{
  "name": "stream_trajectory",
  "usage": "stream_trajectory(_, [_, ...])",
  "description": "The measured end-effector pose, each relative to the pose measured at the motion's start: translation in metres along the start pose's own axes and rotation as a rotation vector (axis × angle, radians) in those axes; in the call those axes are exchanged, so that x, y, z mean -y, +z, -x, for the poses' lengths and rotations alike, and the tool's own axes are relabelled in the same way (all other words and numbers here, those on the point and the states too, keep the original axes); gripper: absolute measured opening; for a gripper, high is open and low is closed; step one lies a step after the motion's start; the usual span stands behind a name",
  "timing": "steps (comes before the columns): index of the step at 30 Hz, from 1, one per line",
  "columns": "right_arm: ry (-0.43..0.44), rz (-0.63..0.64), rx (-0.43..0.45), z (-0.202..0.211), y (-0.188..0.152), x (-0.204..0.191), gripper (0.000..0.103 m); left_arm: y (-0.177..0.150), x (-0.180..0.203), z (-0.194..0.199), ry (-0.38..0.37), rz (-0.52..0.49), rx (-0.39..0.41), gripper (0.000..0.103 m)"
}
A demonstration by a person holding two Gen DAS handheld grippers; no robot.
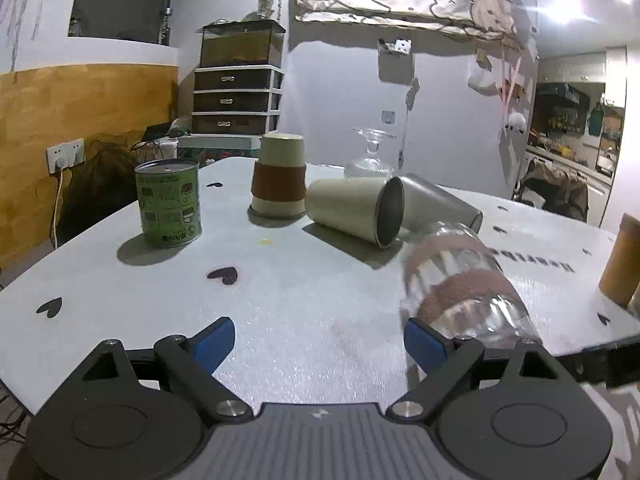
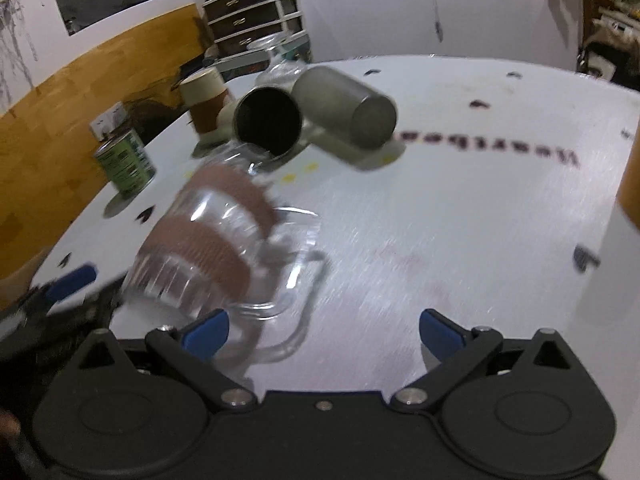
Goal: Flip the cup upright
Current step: 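Grasp the glass rim with the right gripper and release the left gripper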
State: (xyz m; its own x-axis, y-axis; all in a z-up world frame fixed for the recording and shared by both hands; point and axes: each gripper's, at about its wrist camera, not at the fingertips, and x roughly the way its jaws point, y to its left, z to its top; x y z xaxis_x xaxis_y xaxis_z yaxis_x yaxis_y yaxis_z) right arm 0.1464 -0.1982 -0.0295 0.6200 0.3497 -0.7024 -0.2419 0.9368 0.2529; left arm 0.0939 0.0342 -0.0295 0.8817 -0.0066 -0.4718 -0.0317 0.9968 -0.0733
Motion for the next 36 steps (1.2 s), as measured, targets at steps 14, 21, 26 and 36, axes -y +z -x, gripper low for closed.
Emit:
stream_trajectory(14, [0.121,-0.205,0.042,0.009,0.053,0.012,0.103,-0.004,-0.009,0.008,-0.032,0.031,-0.002,0.092])
stream_trajectory(21, [0.161,-0.272,-0.078,-0.048,0.097,-0.004,0.103,-0.009,-0.009,0.009,-0.046,0.014,-0.015,0.092])
stream_trajectory(26, [0.203,-0.339,-0.179,-0.083,0.101,-0.004,0.102,-0.011,-0.011,0.010,-0.048,0.011,-0.017,0.092])
stream_trajectory(36, [0.221,-0.280,-0.157,-0.058,0.094,0.001,0.080,-0.012,-0.007,0.012,-0.054,0.004,-0.017,0.092])
